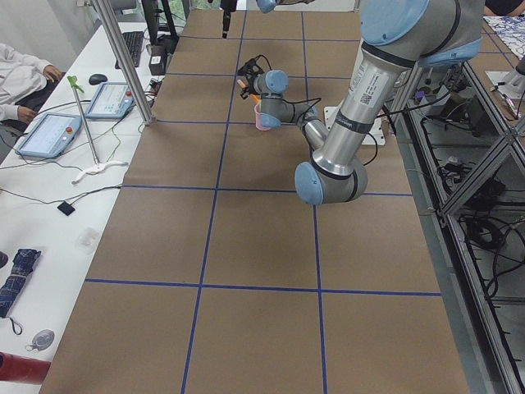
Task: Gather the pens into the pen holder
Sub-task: 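Carry the orange pen with the left gripper over the cup and release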
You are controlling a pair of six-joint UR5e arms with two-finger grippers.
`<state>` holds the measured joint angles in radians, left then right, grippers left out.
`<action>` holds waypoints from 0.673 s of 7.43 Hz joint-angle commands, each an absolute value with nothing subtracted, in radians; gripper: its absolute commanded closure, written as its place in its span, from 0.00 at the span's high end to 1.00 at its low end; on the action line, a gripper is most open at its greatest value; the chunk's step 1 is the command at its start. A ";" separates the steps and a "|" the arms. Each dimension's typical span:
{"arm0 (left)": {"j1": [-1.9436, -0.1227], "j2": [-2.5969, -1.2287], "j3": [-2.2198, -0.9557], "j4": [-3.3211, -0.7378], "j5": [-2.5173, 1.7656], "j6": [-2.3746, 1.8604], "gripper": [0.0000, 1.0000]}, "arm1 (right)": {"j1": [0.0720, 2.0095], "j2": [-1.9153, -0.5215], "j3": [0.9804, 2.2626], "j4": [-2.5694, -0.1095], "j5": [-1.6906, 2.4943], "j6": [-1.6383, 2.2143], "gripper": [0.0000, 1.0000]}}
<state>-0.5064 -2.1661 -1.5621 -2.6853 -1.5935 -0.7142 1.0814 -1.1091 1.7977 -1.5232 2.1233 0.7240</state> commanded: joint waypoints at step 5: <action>-0.437 -2.166 -1.499 -2.792 -1.542 -0.653 0.81 | 1.081 -1.109 1.796 -1.522 2.123 0.724 1.00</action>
